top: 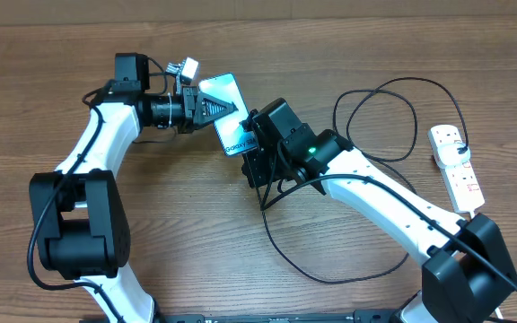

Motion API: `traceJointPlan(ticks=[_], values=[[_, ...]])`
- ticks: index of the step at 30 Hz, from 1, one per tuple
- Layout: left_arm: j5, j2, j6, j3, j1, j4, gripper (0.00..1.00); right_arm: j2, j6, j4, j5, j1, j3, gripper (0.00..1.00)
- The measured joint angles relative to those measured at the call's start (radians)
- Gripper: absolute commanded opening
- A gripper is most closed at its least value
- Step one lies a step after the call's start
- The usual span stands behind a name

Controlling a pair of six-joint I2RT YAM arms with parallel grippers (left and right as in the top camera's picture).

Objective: Plug charger to phone and switch on socket
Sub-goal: 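Open the right gripper and pull it back from the plug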

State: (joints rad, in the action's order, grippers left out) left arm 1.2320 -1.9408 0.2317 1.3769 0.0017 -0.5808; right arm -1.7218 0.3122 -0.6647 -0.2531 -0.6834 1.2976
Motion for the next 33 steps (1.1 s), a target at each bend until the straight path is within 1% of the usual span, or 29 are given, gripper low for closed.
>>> traceJointPlan(ticks=[4, 7, 11, 17, 21, 23, 25, 26, 31, 33], values=[[0.003, 0.000, -0.107, 0.006, 0.001, -0.083, 0.05, -0.004, -0.003, 0.027, 0.008, 0.000, -0.016, 0.04], [0.010, 0.000, -0.154, 0.006, 0.001, -0.105, 0.04, -0.006, -0.003, 0.064, 0.017, 0.000, -0.021, 0.04], [0.019, 0.000, -0.182, 0.011, 0.001, -0.108, 0.05, -0.006, -0.002, 0.073, 0.016, 0.000, -0.021, 0.04], [0.025, 0.000, -0.191, 0.011, 0.001, -0.111, 0.04, -0.006, -0.003, 0.068, 0.015, 0.000, -0.021, 0.04], [0.023, 0.000, -0.191, 0.009, -0.002, -0.130, 0.04, -0.006, -0.003, 0.012, 0.015, 0.000, -0.004, 0.17], [0.010, 0.000, -0.190, 0.008, -0.010, -0.138, 0.04, -0.006, -0.005, -0.020, 0.022, 0.000, 0.006, 0.28], [-0.010, 0.000, -0.198, 0.002, -0.023, -0.154, 0.04, -0.005, -0.002, -0.039, 0.042, 0.002, 0.016, 0.44], [-0.014, 0.000, -0.207, -0.004, -0.031, -0.159, 0.04, -0.005, 0.000, -0.041, 0.048, 0.003, 0.023, 0.47], [-0.034, -0.001, -0.294, -0.013, -0.055, -0.161, 0.04, 0.037, 0.000, -0.118, 0.070, 0.010, 0.049, 0.72], [-0.036, -0.001, -0.357, -0.016, -0.055, -0.164, 0.04, 0.073, -0.002, -0.156, 0.079, 0.010, 0.069, 0.75]])
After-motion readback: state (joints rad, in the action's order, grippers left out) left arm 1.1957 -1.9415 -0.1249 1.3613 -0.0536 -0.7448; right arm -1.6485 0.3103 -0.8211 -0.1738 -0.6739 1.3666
